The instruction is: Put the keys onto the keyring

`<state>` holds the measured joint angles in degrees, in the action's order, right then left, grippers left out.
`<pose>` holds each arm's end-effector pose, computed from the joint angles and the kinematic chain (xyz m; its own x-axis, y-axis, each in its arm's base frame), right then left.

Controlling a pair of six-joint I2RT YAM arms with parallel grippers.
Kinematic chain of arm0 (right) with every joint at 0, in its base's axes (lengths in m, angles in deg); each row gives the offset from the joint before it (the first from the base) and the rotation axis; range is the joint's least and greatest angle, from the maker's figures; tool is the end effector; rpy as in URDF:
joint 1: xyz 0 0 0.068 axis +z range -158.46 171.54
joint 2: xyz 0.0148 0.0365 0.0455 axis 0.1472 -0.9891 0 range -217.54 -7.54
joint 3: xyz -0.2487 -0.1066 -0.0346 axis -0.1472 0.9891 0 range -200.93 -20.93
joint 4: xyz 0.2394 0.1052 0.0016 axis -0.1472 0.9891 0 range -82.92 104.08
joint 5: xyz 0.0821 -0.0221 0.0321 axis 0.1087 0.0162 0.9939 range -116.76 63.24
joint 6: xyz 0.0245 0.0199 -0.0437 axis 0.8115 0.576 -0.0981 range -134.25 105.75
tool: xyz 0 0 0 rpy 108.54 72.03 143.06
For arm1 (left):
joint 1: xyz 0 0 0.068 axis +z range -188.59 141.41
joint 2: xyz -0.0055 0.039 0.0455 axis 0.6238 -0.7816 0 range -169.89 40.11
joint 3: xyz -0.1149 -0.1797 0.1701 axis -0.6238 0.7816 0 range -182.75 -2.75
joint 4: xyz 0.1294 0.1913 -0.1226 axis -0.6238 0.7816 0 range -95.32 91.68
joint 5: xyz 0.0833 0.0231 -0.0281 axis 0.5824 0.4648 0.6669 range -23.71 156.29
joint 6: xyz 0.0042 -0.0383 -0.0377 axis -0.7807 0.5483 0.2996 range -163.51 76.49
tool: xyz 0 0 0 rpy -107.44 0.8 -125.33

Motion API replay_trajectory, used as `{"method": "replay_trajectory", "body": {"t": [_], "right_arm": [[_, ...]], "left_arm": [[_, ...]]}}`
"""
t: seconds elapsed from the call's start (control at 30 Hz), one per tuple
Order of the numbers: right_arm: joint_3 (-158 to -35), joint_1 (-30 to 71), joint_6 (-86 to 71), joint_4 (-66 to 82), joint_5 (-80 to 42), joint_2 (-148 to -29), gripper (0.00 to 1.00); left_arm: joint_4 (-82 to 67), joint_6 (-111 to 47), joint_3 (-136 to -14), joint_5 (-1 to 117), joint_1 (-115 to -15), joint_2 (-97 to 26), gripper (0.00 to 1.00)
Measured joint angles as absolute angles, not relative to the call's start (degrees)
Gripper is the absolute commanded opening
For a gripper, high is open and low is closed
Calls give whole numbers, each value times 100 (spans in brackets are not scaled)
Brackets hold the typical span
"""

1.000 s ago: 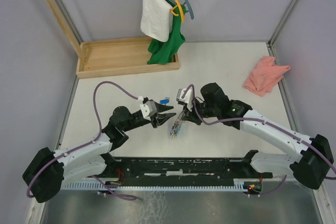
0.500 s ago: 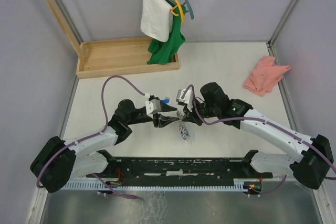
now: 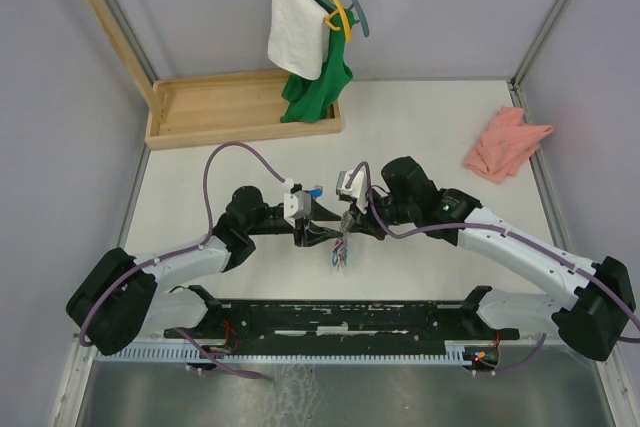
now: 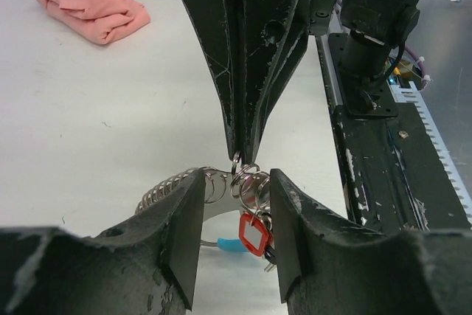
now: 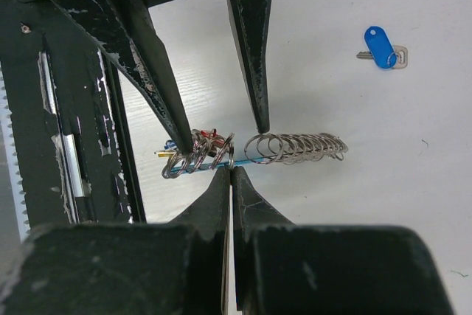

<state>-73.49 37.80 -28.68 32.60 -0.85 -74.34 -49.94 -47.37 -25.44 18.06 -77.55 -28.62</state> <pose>0.1615 0.1913 0.2862 -0.2082 -0.5420 -0.8142 -0.9645 0.2519 0.0790 0.1663 -0.1685 0.2225 0.0481 0.0187 -0.9987 0.9976 0.0481 0.0490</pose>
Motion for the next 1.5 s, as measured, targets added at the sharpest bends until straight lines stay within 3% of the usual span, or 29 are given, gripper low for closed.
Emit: {"method": "replay_trajectory", "body": {"t": [0.57,0.9,1.5], "right_arm": [[-7408,3780,-2842,3286,-256,-7434,1],[-7436,3780,-2798,3295,-608,-7434,1],[-7471,3780,-3061,3527,-269,-7421,1]], "left_arm": [[-5151,-4112,-2614,1264,-7729,-3376,46],[-4952,-3887,-2354,1227,-8111,-2834,46],[-3853,-4750,-2741,2276,-8103,-2053,48]]}}
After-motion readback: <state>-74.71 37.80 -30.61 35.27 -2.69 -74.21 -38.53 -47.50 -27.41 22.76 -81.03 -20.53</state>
